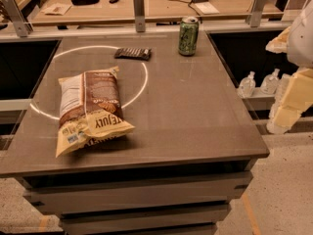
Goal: Move brown chip bag near rxbar chocolate
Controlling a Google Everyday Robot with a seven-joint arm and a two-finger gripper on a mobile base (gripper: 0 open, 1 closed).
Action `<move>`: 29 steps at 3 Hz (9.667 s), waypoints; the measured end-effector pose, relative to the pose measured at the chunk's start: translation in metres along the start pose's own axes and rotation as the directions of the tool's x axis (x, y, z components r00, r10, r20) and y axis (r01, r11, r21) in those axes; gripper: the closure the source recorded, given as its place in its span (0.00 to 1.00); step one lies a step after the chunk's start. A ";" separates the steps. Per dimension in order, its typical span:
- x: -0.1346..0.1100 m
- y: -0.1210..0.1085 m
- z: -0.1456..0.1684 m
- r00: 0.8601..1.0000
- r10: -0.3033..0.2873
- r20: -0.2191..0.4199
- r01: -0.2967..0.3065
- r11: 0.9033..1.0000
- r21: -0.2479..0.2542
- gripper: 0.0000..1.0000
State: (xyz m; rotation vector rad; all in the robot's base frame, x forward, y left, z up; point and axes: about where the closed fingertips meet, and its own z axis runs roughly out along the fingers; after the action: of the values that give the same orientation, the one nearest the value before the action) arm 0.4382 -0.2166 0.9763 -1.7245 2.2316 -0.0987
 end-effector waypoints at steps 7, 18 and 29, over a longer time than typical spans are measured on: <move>-0.027 0.002 0.032 0.561 0.144 0.815 0.001 0.985 -0.174 0.00; -0.240 0.095 0.155 0.568 0.087 0.818 0.128 0.973 -0.193 0.00; -0.167 -0.062 0.150 0.677 0.165 0.717 -0.303 0.951 0.067 1.00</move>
Offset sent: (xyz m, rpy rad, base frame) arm -0.0028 0.0049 0.0106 0.1861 -0.1018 0.1563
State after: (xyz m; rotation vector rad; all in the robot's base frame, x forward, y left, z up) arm 0.5758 -0.0538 0.8841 -1.0829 1.7528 0.3581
